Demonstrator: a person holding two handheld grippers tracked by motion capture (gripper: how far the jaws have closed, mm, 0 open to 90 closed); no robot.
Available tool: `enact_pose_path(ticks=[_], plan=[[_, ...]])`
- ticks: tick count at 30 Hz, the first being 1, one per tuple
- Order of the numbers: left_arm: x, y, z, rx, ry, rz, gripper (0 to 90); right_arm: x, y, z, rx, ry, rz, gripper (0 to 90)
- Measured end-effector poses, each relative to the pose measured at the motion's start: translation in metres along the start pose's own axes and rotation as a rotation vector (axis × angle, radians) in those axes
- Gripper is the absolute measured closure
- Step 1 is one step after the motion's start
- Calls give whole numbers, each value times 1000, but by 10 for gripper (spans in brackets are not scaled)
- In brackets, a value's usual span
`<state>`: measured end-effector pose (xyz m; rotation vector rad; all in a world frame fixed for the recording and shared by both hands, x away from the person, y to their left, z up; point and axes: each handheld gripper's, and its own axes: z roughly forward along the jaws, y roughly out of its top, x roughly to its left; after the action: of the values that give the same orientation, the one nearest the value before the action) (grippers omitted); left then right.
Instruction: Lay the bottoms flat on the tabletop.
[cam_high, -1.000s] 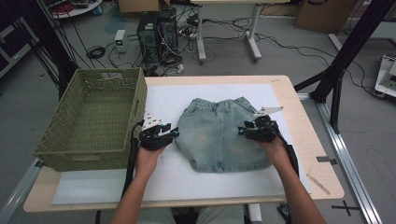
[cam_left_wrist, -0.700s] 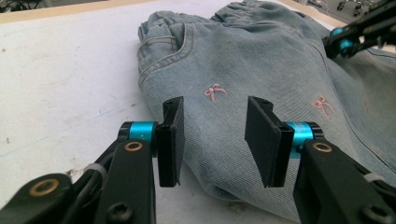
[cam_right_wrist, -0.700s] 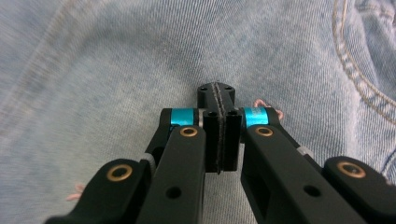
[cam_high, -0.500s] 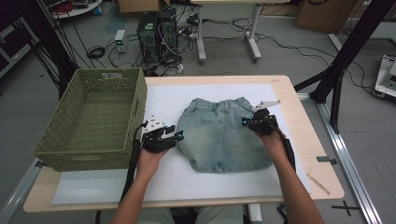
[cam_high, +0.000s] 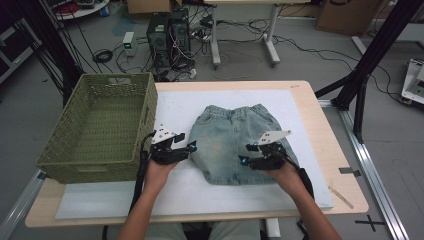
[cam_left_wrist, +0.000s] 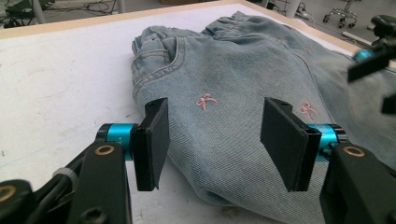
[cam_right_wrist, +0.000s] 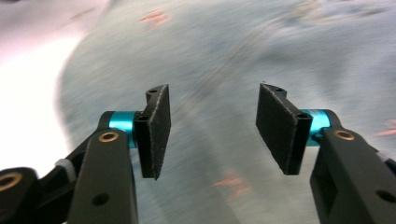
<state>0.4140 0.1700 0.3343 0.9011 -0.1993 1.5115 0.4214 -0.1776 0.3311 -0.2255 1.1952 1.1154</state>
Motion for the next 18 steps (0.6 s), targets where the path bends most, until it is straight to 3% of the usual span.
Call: enact_pose_path(ticks=[4,7,10,11,14,16,18], plan=[[1,-1,-1,3,2,-3,424,15,-9,6,32,63,-24,486],[1,-1,0,5,0,-3,424,22,-12,17,80,77,-40,495],[2,-1,0,0,7,-4,425,28,-13,28,136,67,-65,575],[2,-1,-1,0,11,-5,425,29,-12,28,129,60,-76,625],[3,-1,-1,0,12,-5,425,31,-11,29,133,84,-77,842],[2,-1,0,1,8,-4,425,36,-11,29,135,79,-104,876],[2,-1,-1,1,7,-3,426,35,-9,28,145,86,-92,882]])
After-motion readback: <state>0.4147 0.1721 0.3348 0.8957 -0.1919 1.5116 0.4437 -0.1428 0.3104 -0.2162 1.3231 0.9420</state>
